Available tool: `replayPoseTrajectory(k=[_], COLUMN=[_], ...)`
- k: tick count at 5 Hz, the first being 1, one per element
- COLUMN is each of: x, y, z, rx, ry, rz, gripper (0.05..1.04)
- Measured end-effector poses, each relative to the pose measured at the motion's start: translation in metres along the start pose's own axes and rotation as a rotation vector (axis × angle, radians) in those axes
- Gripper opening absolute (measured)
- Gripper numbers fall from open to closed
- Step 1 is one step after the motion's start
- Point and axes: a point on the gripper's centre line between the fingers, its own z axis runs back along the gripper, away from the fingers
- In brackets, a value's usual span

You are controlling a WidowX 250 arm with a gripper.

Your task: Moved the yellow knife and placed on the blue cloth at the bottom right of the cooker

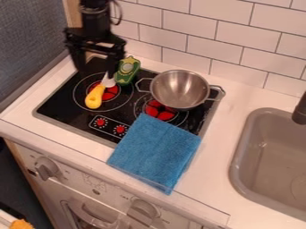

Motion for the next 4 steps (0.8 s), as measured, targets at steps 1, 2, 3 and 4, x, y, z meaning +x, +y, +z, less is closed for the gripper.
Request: replayPoseTrajectory(k=[1, 2, 3, 4], x=[-0.008, -0.018, -0.018, -0.019], y=[0.008, 0.004, 0.0, -0.004], z=[-0.008, -0.027, -0.034, -0.045], rx=[-0.005, -0.009, -0.004, 0.008], ry=[0.015, 0.057, 0.048, 0.068], rz=[-0.005, -0.028, -0.035, -0.036], gripper=[1.001, 1.001, 1.001, 0.947])
